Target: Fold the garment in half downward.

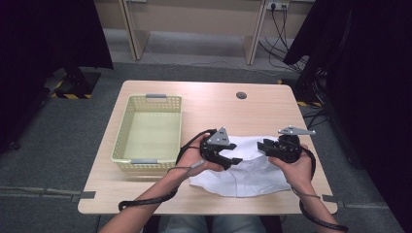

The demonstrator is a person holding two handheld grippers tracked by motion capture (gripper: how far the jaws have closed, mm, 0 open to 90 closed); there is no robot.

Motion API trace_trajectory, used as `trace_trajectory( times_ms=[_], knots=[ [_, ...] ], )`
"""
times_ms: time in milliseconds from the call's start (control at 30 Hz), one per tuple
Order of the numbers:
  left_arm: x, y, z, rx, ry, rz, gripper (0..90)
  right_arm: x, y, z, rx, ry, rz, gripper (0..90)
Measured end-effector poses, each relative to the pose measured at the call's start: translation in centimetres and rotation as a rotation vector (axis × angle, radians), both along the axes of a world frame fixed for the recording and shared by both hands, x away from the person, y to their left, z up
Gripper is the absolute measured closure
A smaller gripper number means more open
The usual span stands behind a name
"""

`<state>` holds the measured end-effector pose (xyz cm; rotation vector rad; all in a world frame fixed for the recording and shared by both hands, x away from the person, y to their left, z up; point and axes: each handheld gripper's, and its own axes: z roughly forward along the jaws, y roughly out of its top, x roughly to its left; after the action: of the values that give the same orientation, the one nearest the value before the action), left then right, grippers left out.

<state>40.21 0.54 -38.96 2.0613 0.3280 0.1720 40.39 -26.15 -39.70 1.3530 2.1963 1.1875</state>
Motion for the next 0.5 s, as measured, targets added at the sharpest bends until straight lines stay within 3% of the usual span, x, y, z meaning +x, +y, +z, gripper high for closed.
trace_trajectory(
  times_ms=[100, 233, 400, 500],
  knots=[
    [0.3, 0.4, 0.6, -0.045, -0.004, 0.042, 44.0, -0.5, -0.1, -0.1, -0.006, 0.016, 0.006, 63.7],
    [1.0, 1.2, 1.0, -0.072, -0.013, 0.121, 43.1, -1.5, -0.1, 0.3, -0.01, 0.027, 0.022, 63.2],
    [1.7, 1.5, 0.9, -0.045, -0.032, 0.17, 42.7, -2.2, -0.5, 1.6, 0.007, -0.008, 0.011, 62.0],
    [2.0, 1.5, 0.4, 0.012, -0.038, 0.177, 42.8, -1.8, -0.9, 2.0, 0.018, -0.017, -0.008, 61.1]
  ],
)
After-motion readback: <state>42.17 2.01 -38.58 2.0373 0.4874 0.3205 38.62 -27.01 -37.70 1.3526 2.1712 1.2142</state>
